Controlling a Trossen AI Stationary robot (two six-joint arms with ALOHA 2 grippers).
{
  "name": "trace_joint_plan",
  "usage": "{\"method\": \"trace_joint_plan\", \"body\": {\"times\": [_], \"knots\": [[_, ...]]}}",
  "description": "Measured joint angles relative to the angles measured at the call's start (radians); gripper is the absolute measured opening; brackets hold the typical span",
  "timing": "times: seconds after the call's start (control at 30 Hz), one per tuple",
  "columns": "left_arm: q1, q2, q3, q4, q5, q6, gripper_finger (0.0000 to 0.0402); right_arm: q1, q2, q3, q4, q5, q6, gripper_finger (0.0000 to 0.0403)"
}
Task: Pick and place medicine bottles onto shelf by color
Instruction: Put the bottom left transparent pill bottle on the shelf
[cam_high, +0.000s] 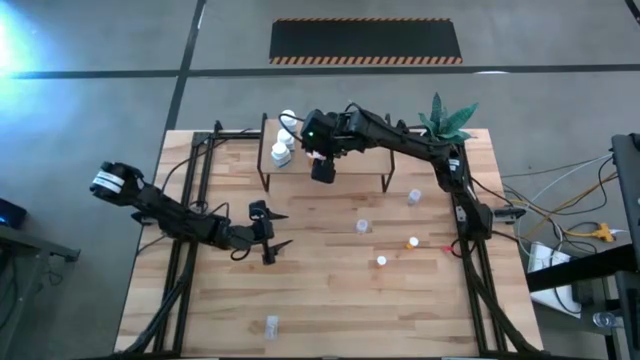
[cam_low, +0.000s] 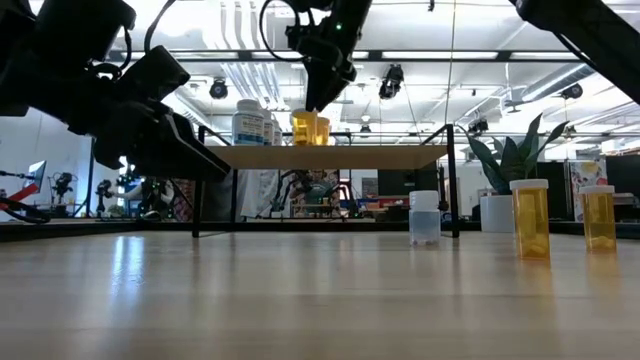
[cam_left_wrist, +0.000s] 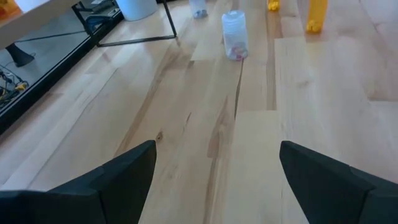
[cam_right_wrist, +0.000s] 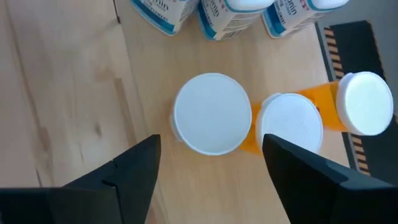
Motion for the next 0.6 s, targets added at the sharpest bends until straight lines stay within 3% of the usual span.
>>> {"method": "trace_joint_plan", "body": {"times": [0.4,0.6], "knots": [[-0.002,-0.037,0.000,-0.003,0.000,-0.081,0.0325,0.006,-0.093,-0.014,-0.009,0.000,0.000,0.0268],[-0.022,-0.137,0.000,-0.104,0.000,-0.132,0.0325,0.057,-0.197,-0.209,0.047,-0.004,0.045,0.0244]]}}
